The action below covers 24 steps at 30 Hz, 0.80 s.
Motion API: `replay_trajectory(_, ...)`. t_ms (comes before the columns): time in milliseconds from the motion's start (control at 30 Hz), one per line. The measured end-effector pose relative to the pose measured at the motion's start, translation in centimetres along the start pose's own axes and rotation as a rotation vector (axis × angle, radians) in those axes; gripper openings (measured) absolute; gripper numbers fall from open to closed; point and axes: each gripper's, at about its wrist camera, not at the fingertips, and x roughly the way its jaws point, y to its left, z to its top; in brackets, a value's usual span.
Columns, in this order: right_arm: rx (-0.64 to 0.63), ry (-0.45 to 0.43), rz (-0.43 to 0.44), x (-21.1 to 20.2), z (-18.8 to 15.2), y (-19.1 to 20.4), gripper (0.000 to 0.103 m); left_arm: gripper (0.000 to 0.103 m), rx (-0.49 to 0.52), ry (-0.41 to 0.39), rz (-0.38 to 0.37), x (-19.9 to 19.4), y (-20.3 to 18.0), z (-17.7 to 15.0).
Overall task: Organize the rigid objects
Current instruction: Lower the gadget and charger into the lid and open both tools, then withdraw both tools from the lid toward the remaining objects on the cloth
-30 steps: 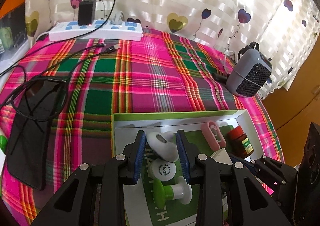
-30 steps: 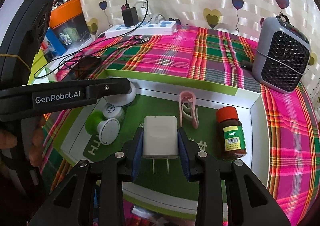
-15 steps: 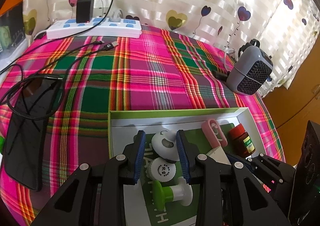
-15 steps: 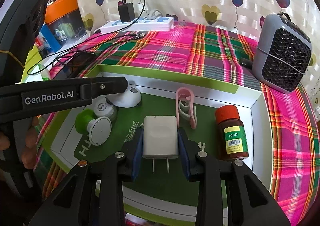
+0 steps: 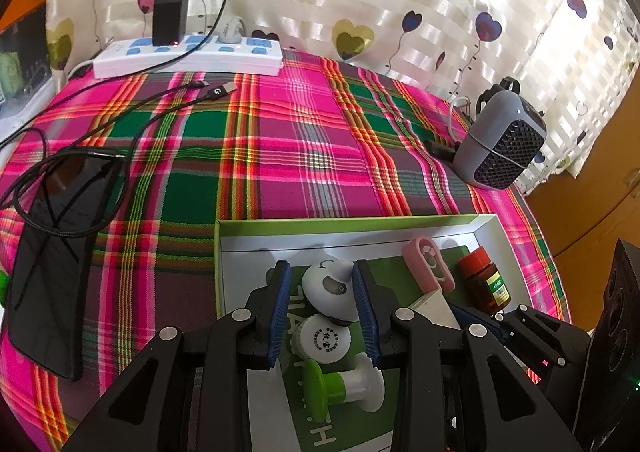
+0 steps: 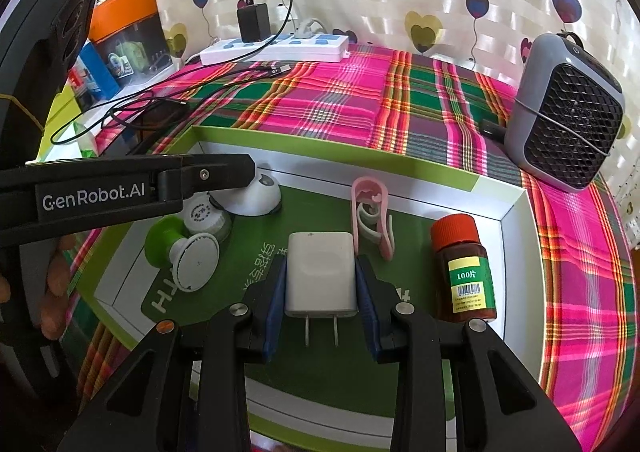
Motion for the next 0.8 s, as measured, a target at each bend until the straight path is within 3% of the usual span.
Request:
replay_trajectory(267,0.024,-0.002,0.015,0.0,0.1,-0.3,0.036,0.031,-0.003,0.0,-0.002,0.0,0.0,0.0)
replay_trajectory(333,0.028,-0.002,0.014,0.0,0.1,-0.3,0.043,0.031,-0.001,-0.001,-0.001,0.0,-0.1,0.0)
replay_trajectory(500,0.033,-0.002,0.019,0.0,0.1,-0.3,0.044,0.037,-0.001,-0.013,0.005,-0.4,0.2,0.1)
replay_trajectory(800,0.046,-0.024,0.014,-0.6,0.1,-0.4,0.051,0.038,0.007,-0.031,0.007,-1.6,0.0,-0.4)
